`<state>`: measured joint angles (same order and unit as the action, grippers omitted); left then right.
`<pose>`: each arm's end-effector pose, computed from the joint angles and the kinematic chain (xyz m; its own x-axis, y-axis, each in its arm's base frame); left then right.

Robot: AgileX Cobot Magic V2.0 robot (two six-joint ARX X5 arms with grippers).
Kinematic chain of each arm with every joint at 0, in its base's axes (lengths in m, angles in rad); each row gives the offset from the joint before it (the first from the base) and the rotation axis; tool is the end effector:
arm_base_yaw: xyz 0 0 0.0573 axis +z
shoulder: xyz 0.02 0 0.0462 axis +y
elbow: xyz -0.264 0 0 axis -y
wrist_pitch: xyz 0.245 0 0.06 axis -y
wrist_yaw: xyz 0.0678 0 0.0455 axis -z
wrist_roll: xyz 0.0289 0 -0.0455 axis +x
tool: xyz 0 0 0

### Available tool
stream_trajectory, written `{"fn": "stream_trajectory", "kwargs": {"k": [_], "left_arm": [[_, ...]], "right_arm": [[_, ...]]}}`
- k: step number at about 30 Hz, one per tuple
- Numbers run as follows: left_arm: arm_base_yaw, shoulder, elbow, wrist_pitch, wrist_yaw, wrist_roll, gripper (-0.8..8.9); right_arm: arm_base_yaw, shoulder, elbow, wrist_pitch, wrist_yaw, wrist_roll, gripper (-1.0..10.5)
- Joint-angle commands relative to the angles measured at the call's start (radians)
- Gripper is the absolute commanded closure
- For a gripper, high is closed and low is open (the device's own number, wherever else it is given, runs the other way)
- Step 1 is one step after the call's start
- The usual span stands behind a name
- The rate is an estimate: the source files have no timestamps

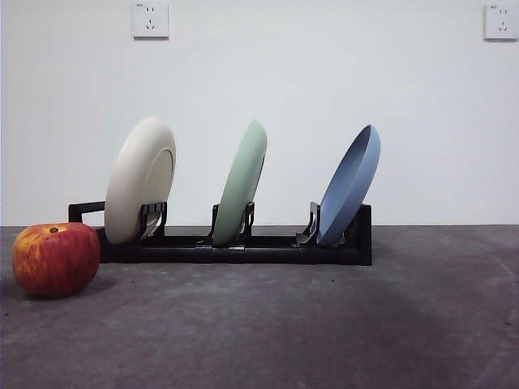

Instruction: Take the blue plate from the plate rack,put the plate on the table,take the apple from the table,put the apple in the plate

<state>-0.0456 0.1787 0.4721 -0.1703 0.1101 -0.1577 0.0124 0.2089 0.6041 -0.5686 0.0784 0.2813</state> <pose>0.0730 -0.0065 0.2906 0.9804 -0.1547 0.1220 0.1716 0.9748 -0.1425 0.0599 -0.0015 0.2913 0.9829 -0.0661 -0.1720 0.1101 0.9592 0.2605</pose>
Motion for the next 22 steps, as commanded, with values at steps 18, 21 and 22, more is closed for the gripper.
{"fn": "stream_trajectory", "kwargs": {"k": [18,21,22], "left_arm": [[0.003,0.539,0.459,-0.181,0.311,-0.137,8.18],[0.003,0.655,0.525,-0.200,0.451,-0.185,8.18],[0.003,0.698,0.548,-0.206,0.495,-0.200,8.18]], "right_arm": [[0.000,0.531,0.604,-0.449,-0.040,0.004,9.5],[0.000,0.587,0.627,-0.491,-0.091,0.003,9.5],[0.000,0.607,0.630,-0.507,-0.113,0.003,9.5]]}}
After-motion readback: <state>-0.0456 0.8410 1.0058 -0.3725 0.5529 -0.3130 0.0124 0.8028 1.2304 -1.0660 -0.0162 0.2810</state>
